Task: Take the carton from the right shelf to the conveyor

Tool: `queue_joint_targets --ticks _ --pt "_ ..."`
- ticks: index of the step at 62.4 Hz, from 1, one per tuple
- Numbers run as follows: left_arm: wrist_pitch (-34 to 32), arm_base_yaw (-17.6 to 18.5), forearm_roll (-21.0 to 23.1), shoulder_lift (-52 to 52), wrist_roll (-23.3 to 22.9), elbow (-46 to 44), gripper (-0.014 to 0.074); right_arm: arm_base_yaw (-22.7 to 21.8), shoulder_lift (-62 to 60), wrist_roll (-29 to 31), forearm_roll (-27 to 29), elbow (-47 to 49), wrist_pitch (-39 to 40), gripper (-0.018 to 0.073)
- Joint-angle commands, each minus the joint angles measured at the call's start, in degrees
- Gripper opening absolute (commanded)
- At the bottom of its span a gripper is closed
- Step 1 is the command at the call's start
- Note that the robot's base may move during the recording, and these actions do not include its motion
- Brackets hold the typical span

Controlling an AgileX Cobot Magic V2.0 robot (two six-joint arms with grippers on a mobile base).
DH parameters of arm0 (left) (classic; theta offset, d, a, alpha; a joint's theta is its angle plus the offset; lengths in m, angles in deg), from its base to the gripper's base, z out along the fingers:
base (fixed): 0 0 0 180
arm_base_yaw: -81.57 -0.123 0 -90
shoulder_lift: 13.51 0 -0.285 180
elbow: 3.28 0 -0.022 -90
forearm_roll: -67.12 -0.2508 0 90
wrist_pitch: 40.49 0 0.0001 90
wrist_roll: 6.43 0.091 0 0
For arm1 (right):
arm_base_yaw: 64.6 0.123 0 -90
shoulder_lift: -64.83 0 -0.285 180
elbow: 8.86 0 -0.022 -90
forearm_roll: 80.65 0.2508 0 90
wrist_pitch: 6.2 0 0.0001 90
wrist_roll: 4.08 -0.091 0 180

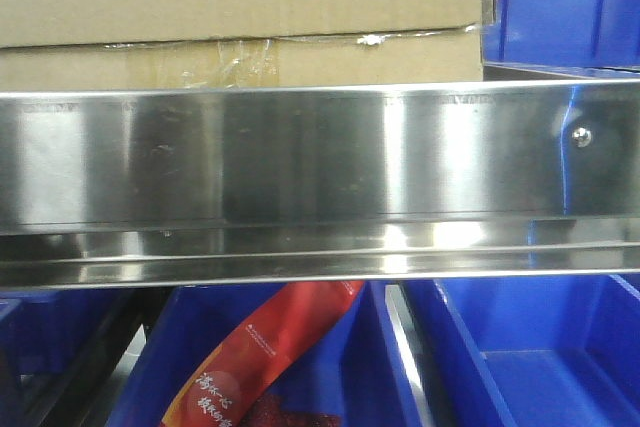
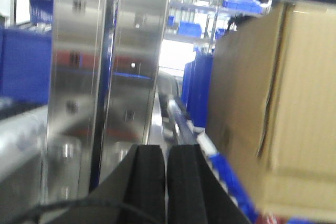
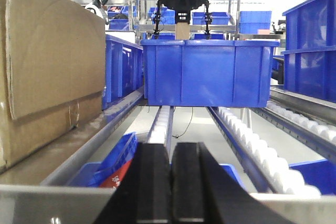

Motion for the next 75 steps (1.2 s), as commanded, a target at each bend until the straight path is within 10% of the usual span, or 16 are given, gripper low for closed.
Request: queue_joint_targets --ticks 1,25,38,55,75 --pt "5.5 0.4 -2.0 0.0 0.3 -6.4 0.0025 0.2 -0.1 0.4 0.3 6.9 -3.9 -0.0057" --pt "23.9 0.6 -1.8 -15.3 5.5 -32.3 0.0476 0.2 9.9 0.4 3.7 30.9 -21.3 0.0571" --pt "28.6 8.0 5.9 -24.1 17.0 -38.8 0.0486 0.4 16.3 0.4 4.1 34.5 -21.7 0.0558" --pt "33.5 20.0 7.2 -37.6 17.0 -51.9 0.0486 0.5 28.9 1.2 7.2 48.5 -29.0 0.0558" --pt "43.0 21.1 10.0 -59.2 15.5 -73.5 0.0486 10.7 51.8 4.0 9.5 75.1 -44.3 0.0558"
